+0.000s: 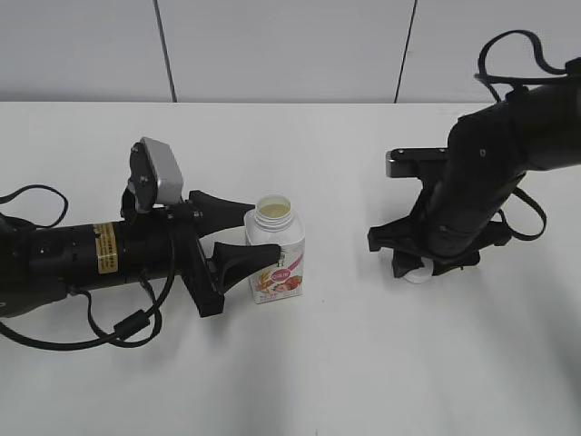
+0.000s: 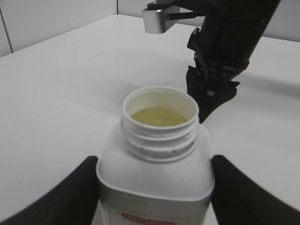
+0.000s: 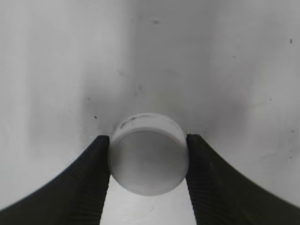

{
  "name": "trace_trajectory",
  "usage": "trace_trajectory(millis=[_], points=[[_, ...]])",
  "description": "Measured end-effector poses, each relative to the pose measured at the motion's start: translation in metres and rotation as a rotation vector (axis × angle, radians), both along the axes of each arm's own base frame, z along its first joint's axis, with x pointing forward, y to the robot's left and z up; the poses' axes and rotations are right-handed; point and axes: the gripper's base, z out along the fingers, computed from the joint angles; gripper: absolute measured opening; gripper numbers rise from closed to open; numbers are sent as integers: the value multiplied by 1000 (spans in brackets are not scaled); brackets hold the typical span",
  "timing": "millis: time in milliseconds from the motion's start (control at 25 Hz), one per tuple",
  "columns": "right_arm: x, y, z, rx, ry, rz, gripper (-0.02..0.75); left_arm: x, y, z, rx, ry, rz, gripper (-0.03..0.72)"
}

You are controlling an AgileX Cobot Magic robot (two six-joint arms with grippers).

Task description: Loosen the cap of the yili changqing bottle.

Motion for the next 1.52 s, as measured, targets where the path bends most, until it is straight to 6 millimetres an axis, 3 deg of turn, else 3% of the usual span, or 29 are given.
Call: trace_trajectory(millis=[240,480,800,1000,1520], points=[[0,0,-4,-5,12,-1,418,0,0,0,0,-1,0,439],[-1,0,-4,-6,15,-1,597,-1,0,0,3,-2,-10,439],[-2,-1,-1,-8,19,0,600,-2,-1,1,-9,-7,-27,562],[-2,-1,7,-2,5,0,597,-4,1,0,3,-11,-62,581],[-1,-1,26,-4,0,9,596,11,60,-2,39,-24,-19,583]])
